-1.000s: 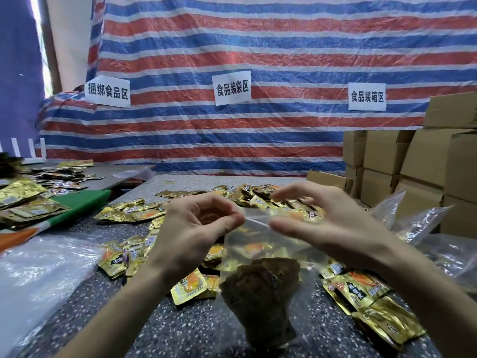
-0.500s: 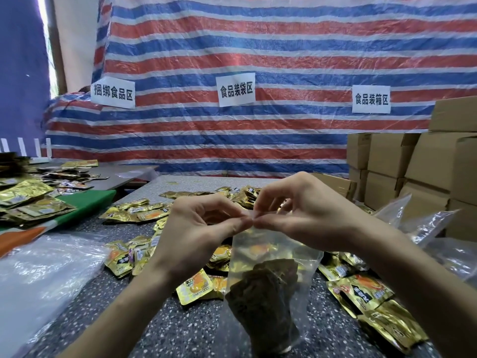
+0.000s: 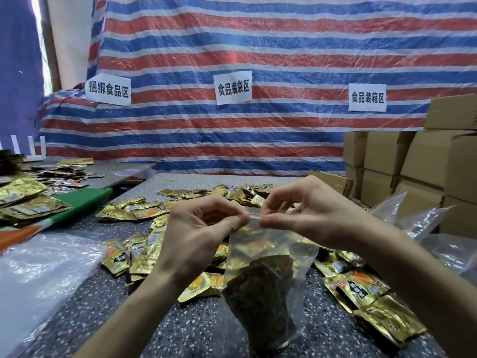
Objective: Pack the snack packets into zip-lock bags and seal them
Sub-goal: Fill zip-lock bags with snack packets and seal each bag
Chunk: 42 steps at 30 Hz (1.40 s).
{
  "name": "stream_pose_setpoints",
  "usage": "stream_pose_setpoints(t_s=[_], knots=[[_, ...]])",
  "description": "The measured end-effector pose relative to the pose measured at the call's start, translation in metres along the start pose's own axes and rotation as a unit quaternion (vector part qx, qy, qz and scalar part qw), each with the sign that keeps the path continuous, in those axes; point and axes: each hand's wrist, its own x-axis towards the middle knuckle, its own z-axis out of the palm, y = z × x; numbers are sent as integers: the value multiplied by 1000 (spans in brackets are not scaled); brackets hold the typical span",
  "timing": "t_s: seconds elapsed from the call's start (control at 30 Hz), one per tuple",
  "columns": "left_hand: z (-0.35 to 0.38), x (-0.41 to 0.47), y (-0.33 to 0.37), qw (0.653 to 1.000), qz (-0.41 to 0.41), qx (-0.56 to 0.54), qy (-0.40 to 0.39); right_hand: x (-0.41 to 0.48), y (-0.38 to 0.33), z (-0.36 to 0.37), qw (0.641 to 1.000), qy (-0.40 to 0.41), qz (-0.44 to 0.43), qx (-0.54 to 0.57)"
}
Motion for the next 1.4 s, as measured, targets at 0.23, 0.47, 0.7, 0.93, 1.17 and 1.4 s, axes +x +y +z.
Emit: stream_pose_setpoints(t_s=[0.23, 0.47, 0.7, 0.93, 1.17, 1.4], knots=[[-7, 0, -2, 999, -4, -10, 33, -8, 16, -12, 1000, -6, 18, 1], [-13, -4, -3, 999, -11, -4, 48, -29, 37, -25, 999, 1, 38, 2], [-11, -4, 0, 998, -18, -12, 55, -44, 45, -31, 998, 50, 31, 29], [-11, -1, -3, 998, -20, -10, 54, -54, 52, -32, 997, 78, 9, -3], [-11, 0, -7, 998, -22, -2, 55, -65, 59, -30, 991, 47, -41, -118], [6, 1, -14, 997, -42, -28, 64, -82, 74, 1, 982, 171, 8, 79]])
